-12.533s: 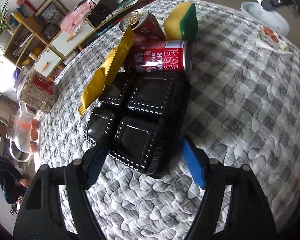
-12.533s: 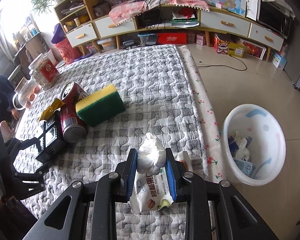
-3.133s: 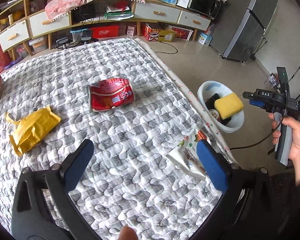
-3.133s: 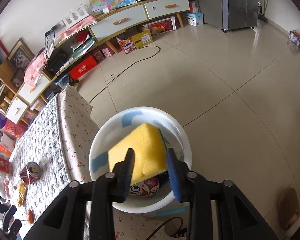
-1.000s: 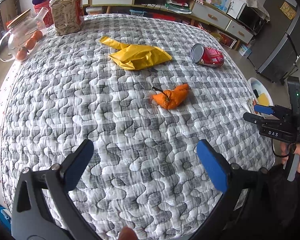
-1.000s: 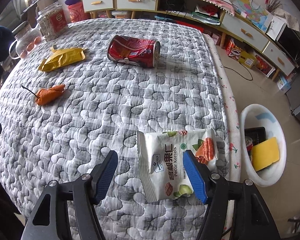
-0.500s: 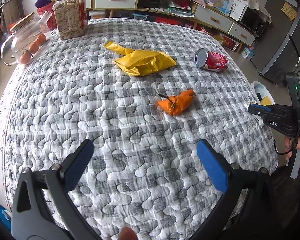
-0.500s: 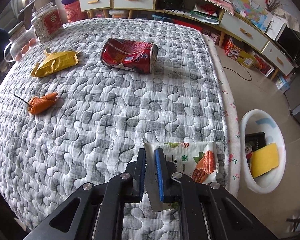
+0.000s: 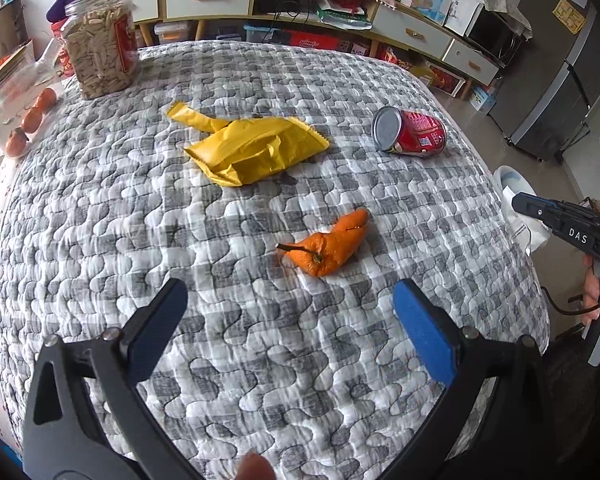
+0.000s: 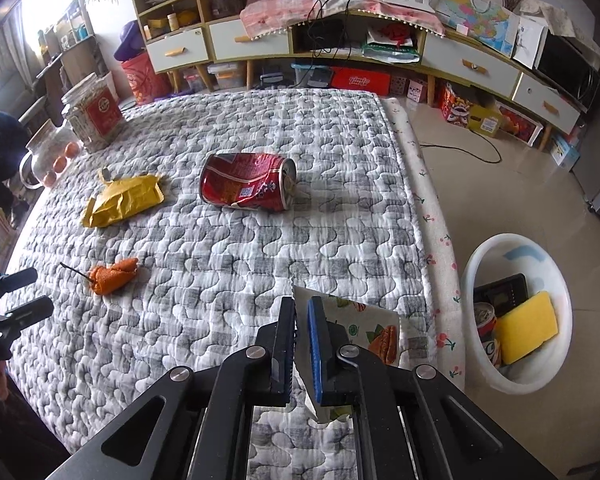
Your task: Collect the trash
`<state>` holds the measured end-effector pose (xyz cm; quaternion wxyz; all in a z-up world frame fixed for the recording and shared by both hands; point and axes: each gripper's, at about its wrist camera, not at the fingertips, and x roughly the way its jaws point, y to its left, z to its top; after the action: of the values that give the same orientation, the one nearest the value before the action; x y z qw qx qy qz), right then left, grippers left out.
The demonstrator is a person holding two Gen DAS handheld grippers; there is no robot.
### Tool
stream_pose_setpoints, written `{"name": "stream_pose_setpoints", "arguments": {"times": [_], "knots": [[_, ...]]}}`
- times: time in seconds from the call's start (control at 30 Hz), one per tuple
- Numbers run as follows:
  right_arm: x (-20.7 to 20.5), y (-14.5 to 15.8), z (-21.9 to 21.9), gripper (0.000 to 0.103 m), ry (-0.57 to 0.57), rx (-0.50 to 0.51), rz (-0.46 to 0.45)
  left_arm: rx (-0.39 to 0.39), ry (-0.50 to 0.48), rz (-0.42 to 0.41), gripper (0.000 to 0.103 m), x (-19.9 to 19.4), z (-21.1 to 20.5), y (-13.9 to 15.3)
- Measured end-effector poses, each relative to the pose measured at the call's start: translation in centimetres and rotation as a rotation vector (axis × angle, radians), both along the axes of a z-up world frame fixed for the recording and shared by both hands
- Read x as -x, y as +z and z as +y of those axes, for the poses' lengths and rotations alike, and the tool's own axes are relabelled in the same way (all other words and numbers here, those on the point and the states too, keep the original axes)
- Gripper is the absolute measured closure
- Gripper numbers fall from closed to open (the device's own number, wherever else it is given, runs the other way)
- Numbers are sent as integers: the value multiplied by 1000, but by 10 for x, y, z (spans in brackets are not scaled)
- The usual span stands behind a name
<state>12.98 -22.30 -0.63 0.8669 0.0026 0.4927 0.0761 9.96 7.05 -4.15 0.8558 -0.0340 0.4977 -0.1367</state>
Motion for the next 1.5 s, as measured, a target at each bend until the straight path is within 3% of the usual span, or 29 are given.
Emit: {"name": "stream_pose_setpoints", "arguments": {"times": [0.1, 0.3, 0.43, 0.5, 0.8, 1.07, 1.2, 1.23, 1.3, 1.33, 1.37, 1.5], "knots": [[0, 4, -3, 96, -1, -17, -7, 4, -26, 14, 3, -12, -15, -7], [-5, 12, -11, 96, 0, -46, -18, -16, -101, 51, 34, -29, -44, -25], [-8, 13, -13, 96, -4, -55, -15, -63, -105, 23, 48, -30, -52, -27], [-9, 14, -13, 96, -4, -57, -17, -70, -104, 21, 64, -31, -51, -27], [-12, 18, -8, 96, -1, -69, -28, -43, -128, -4, 78, -24, -50, -19], [-10, 24, -7, 96, -3, -92, -40, 4, -115, -31, 80, -11, -44, 0], [-12, 20, -11, 94, 4, -144, -3, 11, -98, -23, 80, -8, -40, 2], [-12, 18, -11, 87, 1, -148, 12, 12, -92, -17, 80, -7, -39, 2], [-13, 13, -13, 60, -20, -142, 35, 16, -79, 0, 80, -7, -35, 0], [-13, 11, -15, 29, -36, -141, 41, 19, -71, 8, 80, -7, -34, -2], [-12, 10, -17, 19, -55, -144, 38, 22, -64, 17, 80, -9, -33, -5], [-15, 7, -29, 19, -99, -148, 57, 28, -37, 38, 80, -8, -27, -7]]}}
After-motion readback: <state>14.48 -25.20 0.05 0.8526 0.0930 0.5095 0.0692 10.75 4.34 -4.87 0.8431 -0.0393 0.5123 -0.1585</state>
